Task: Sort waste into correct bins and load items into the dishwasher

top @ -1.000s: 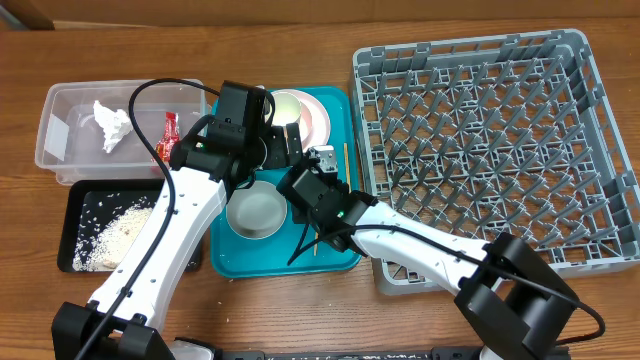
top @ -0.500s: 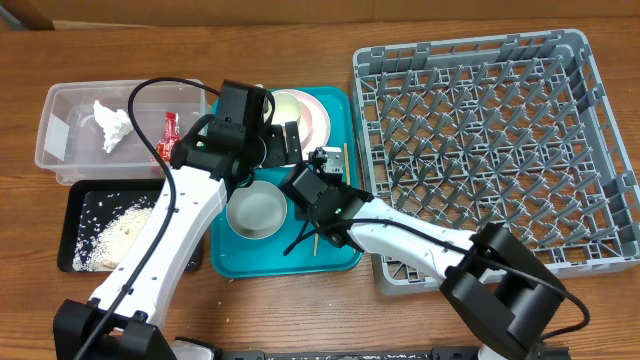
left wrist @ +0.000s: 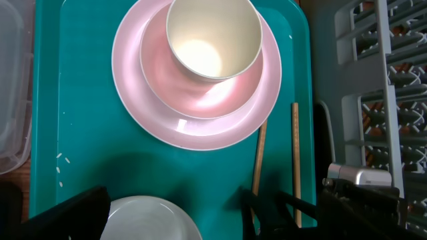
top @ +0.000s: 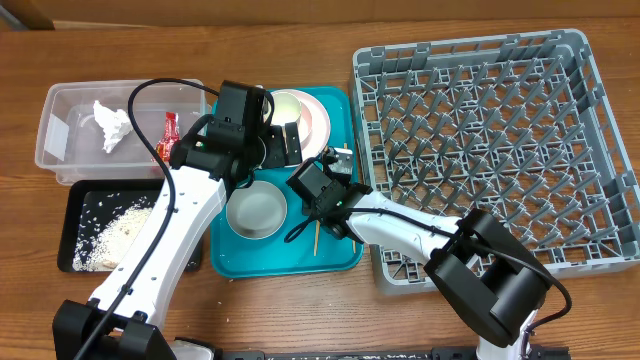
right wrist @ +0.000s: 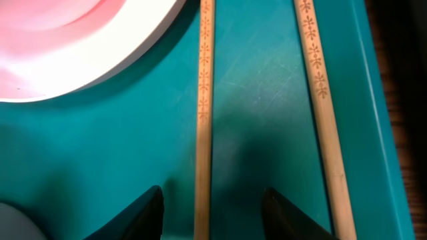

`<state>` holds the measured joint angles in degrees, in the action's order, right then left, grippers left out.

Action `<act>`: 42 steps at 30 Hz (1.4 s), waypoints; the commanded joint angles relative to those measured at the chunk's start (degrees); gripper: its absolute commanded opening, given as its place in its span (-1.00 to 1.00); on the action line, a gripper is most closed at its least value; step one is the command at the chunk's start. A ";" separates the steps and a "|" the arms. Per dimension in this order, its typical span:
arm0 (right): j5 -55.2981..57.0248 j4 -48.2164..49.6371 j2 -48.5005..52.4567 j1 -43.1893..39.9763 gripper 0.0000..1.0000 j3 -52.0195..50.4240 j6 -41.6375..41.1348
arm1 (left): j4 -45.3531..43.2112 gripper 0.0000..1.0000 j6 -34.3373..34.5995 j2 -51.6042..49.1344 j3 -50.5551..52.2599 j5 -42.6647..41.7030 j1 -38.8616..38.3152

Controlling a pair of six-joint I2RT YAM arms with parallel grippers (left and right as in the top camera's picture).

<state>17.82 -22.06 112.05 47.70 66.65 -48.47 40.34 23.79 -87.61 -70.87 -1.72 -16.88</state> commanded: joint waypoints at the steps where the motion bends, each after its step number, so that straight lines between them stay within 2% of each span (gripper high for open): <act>1: -2.56 0.15 0.59 -0.33 -0.04 -0.07 -1.29 | -0.07 1.00 -0.87 0.31 -0.85 -0.63 -0.11; 3: -2.95 0.13 0.59 -0.31 -0.26 -0.07 -1.31 | -0.07 1.00 -0.87 0.31 -0.85 -0.63 -0.11; 5: -2.95 -0.11 0.59 -0.31 -0.38 -0.07 -1.29 | -0.07 1.00 -0.90 0.31 -0.85 -0.63 -0.11; 21: -3.98 -0.33 0.59 -0.31 -0.36 -0.07 -1.29 | -0.17 1.00 -0.81 0.31 -0.85 -0.66 -0.11; 28: -3.98 -0.52 0.59 -0.31 -0.36 -0.07 -1.29 | -3.41 1.00 -0.87 0.33 -0.96 -0.59 0.35; 35: -4.00 -0.57 0.59 -0.31 -0.35 -0.07 -1.29 | -3.74 1.00 -8.90 0.42 -3.85 -0.63 2.43; 42: -3.98 -0.55 0.59 -0.31 -0.35 -0.07 -1.29 | 2.84 1.00 -17.44 0.44 -14.64 -0.55 5.62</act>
<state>15.16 -22.13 112.03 47.62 66.65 -49.47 41.50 13.47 -87.61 -79.05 -1.89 -12.73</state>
